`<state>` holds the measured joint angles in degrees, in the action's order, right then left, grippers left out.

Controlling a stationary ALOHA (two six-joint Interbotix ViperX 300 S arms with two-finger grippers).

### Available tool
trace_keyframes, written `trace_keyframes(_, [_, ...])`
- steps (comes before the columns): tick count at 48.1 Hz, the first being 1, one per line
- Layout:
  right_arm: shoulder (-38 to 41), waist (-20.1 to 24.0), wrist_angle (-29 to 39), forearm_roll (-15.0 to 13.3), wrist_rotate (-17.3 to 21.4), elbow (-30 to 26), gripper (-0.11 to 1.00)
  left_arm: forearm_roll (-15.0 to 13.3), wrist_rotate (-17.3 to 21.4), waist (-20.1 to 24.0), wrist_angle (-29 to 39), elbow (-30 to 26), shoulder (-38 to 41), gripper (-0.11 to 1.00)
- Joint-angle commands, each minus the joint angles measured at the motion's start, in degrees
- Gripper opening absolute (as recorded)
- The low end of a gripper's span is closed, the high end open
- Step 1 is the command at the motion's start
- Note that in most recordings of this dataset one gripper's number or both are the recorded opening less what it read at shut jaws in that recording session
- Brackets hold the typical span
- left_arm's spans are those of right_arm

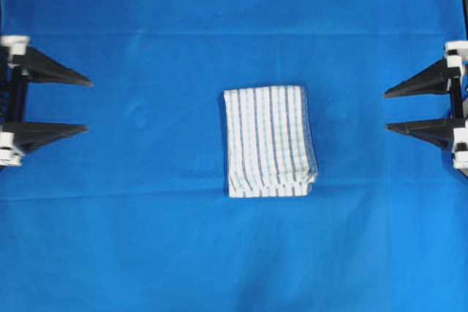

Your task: Fold the blue towel.

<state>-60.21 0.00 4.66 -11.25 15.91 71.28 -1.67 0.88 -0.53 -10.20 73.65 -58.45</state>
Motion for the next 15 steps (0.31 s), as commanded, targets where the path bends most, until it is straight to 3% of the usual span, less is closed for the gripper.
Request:
trace_keyframes(1, [-0.5, -0.8, -2.1, -0.2, -0.1, 1.2, 0.61, 0.1, 0.1, 0.1, 2.6, 0.2, -3.5, 0.74])
trace_keyframes(15, [-0.4, -1.8, -6.5, -0.2, -0.1, 5.9, 0.61, 0.1, 0.0, 0.2, 9.4, 3.4, -10.9, 0.74])
